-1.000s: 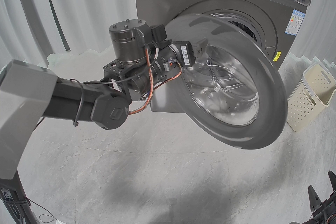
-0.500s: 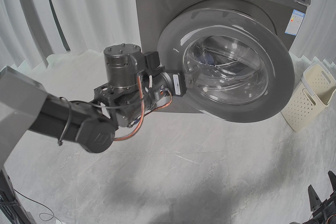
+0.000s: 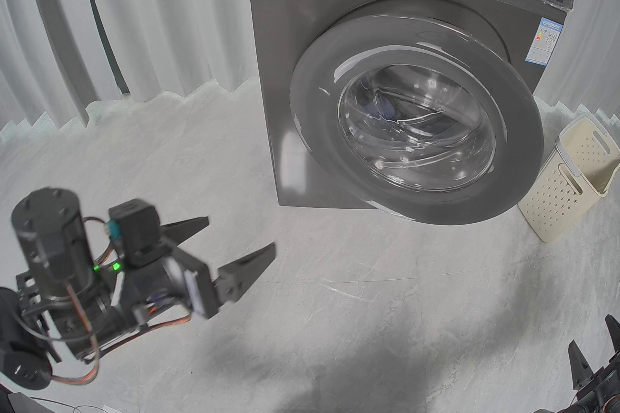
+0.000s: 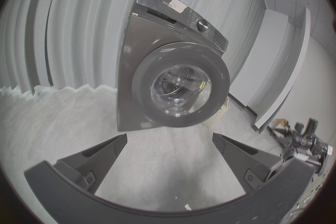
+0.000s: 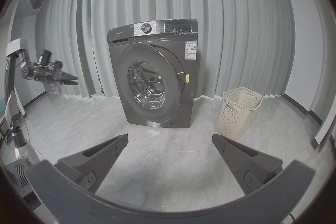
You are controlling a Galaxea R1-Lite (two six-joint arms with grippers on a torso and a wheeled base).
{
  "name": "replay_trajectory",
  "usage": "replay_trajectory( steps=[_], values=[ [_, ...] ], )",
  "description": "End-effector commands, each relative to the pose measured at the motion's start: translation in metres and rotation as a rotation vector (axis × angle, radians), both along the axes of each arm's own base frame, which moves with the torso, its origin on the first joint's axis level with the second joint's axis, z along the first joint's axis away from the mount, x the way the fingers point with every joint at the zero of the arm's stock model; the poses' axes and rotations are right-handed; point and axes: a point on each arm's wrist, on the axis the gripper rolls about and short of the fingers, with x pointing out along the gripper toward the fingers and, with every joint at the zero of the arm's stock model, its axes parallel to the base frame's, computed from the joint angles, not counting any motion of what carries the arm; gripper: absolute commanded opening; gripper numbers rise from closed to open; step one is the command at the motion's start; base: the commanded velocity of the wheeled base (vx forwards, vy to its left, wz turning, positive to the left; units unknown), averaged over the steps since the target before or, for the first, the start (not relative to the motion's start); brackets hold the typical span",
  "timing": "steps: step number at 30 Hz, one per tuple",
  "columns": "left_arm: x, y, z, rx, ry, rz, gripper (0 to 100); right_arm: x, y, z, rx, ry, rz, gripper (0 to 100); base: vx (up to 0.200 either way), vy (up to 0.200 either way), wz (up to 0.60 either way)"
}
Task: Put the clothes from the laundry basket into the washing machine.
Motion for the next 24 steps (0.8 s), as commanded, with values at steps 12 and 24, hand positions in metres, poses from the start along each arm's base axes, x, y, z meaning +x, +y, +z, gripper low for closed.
replay_trajectory(
  steps=[12, 24],
  values=[
    [-0.140, 0.136, -0.049, 0.023, -0.236, 0.440, 100, 0.000, 0.000, -0.004, 0.001, -0.003, -0.003, 100, 0.000, 0.000, 0.00],
    [-0.185, 0.142, -0.097, 0.040, -0.166, 0.557, 100, -0.005, 0.000, 0.020, 0.011, -0.161, 0.010, 100, 0.000, 0.000, 0.00]
  ],
)
